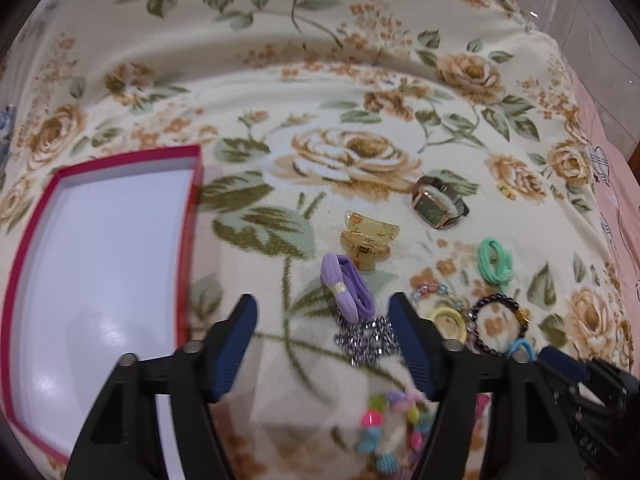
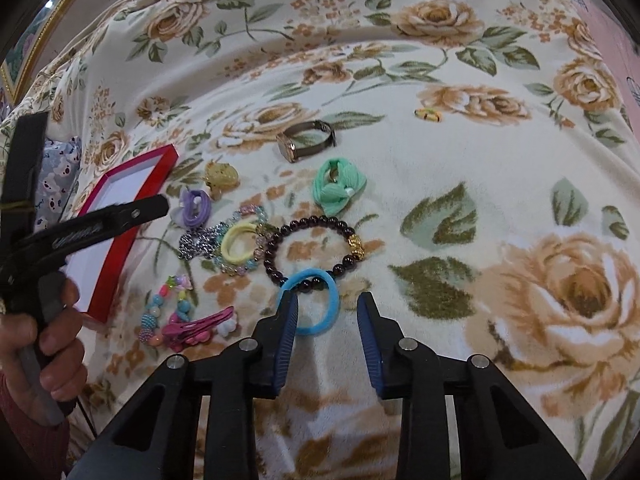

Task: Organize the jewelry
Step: 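Grasp the purple hair tie with the left tool while the right tool grasps the blue hair tie, then carry both hair ties into the white box and open both tools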

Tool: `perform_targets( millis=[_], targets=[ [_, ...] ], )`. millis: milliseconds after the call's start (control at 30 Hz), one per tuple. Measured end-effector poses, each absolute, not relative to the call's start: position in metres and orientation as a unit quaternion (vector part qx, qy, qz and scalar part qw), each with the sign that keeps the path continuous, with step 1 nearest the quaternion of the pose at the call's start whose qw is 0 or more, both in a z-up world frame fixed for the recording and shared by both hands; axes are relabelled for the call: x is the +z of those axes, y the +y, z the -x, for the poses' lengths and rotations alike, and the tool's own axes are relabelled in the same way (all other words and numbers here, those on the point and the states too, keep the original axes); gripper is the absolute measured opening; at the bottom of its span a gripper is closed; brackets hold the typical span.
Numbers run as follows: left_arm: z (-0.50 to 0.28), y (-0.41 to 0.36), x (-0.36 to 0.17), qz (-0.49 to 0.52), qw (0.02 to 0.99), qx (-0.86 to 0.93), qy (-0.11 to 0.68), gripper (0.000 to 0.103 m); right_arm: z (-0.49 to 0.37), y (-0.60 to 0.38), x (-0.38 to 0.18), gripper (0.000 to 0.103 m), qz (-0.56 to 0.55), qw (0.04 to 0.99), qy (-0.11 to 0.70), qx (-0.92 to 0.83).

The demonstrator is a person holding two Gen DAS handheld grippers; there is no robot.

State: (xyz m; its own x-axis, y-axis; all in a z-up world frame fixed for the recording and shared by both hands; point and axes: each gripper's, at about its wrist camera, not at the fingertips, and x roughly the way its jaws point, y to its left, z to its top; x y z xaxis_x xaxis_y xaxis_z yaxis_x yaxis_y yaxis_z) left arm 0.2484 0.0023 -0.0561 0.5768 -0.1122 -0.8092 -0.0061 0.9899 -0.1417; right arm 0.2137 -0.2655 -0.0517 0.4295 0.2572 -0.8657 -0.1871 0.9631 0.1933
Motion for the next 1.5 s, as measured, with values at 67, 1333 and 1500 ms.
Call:
perform_targets(
  millis=[67,1333,1500],
  targets=[
    [-0.263,0.002,-0.066,0.072,0.877,-0.033,0.473,0.05,-0.215,-0.265,-0.055,0.026,-0.034,0.842,0.523,0.131],
    [-0.116,0.117,-0.007,0.15,0.89,0.013,0.43,0.012,-0.2,-0.132,-0.001,0.003,-0.007,0.834,0.47,0.289],
    [-0.105,0.14,-0.003,0.155,0.891,0.037,0.426,0.012,-0.2,-0.09,0.001,0.003,0.007,0.823,0.465,0.327]
  ],
)
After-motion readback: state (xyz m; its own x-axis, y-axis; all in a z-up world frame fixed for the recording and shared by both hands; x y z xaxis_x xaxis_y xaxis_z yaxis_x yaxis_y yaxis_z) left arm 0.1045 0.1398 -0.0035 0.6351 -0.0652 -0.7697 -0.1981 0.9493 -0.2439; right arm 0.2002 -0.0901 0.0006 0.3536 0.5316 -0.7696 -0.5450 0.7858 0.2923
